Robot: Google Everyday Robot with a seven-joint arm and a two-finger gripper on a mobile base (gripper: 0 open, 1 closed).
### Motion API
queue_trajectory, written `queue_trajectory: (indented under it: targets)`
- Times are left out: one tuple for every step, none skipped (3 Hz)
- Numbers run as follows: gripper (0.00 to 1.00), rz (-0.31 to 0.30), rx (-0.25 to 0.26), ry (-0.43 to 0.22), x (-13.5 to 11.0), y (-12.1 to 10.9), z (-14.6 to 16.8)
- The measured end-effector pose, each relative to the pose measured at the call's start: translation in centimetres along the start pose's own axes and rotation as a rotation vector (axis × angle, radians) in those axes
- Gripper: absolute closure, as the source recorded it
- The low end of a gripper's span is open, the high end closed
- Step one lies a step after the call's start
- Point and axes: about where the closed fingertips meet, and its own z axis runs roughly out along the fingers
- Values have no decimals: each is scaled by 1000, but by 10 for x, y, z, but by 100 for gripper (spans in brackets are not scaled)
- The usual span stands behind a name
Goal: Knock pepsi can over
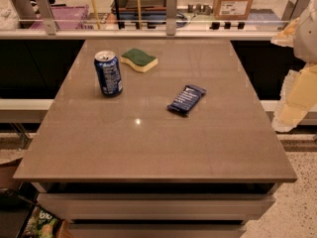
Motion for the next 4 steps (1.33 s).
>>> queue_trajectory:
  targets:
    - [0,0,0,0,0,0,0]
    - [0,6,19,-14,-5,-3,-4]
    - [0,7,19,-15,-5,-3,-4]
    - [0,67,54,-99,-13,-11,-3]
